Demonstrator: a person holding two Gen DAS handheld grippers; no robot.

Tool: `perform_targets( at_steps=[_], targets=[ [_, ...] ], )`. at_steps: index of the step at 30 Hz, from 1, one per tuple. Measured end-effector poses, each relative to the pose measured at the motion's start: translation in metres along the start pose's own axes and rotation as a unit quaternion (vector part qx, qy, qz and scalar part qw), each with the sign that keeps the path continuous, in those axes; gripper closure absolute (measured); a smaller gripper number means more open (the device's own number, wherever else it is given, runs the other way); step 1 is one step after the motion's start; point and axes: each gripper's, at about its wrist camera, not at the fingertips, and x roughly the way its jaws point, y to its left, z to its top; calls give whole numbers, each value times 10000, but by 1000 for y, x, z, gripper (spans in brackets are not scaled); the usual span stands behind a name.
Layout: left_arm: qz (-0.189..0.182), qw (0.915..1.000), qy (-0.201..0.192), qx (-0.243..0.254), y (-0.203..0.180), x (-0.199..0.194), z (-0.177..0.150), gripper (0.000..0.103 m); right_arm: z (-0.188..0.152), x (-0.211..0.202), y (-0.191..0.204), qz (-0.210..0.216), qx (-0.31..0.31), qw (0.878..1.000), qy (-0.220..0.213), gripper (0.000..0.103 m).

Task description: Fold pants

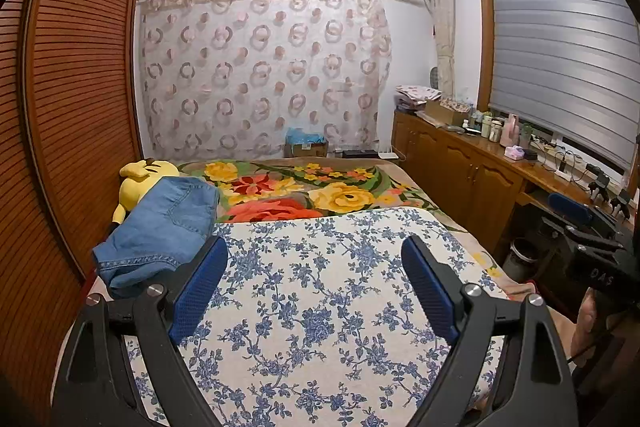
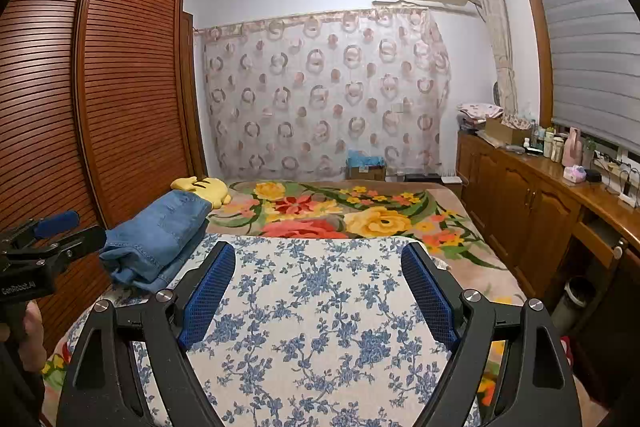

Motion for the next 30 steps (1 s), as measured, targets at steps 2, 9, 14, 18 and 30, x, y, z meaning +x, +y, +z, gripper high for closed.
perform_targets(
  at_steps=[2,9,14,18,30],
  targets=[
    [10,10000,10,-21,4,2,0,14,0,0,-1,5,0,10000,-1,17],
    [11,10000,3,-16,5,2,1,14,1,0,-2,0,-21,10000,-8,17],
    [10,10000,-1,-23,5,2,1,14,0,-1,-2,6,-26,10000,-17,17],
    [14,10000,5,-10,4,2,0,14,0,0,-3,13,-20,10000,-18,17],
    [28,10000,2,-5,5,2,0,14,-1,-2,-2,15,-1,10000,-13,17]
  ],
)
